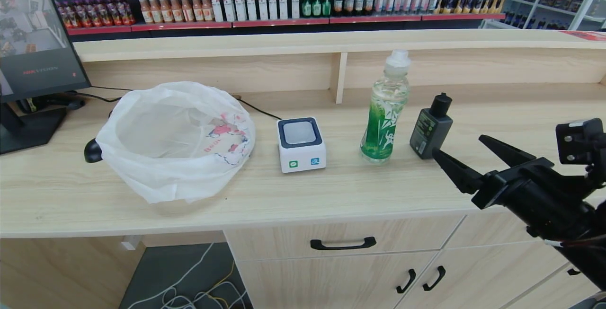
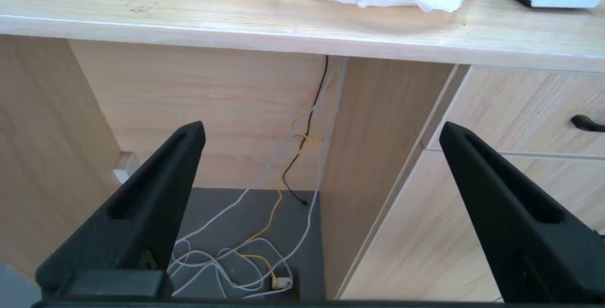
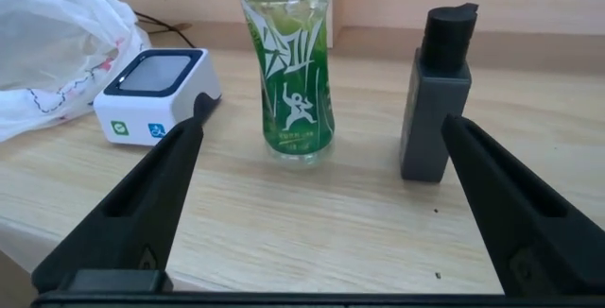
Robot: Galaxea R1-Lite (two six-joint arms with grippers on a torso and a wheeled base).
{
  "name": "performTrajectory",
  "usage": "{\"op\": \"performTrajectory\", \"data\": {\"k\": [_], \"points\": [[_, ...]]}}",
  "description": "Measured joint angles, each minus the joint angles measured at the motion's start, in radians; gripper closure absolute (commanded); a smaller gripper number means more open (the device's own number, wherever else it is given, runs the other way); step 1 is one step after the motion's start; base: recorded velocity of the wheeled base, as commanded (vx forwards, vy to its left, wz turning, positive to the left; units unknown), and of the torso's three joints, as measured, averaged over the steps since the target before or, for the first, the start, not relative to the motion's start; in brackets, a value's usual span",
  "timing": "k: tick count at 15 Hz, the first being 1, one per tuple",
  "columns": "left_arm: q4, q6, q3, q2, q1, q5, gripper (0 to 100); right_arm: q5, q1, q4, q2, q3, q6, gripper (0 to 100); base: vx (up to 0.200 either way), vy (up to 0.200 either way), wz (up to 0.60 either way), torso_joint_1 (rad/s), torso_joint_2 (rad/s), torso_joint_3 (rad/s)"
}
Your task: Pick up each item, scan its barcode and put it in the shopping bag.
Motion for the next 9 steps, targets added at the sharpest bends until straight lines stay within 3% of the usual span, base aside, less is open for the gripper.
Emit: {"op": "performTrajectory", "data": {"k": [6,9], "points": [[0.0,0.0,0.0,0.0,0.0,0.0,0,-0.005,0.038,-0.004,0.151,-0.198,-0.02,0,0.0,0.0,0.0,0.0,0.0,0.0],[0.0,0.0,0.0,0.0,0.0,0.0,0,-0.065,0.03,-0.003,0.24,-0.326,-0.022,0,0.0,0.0,0.0,0.0,0.0,0.0]]}}
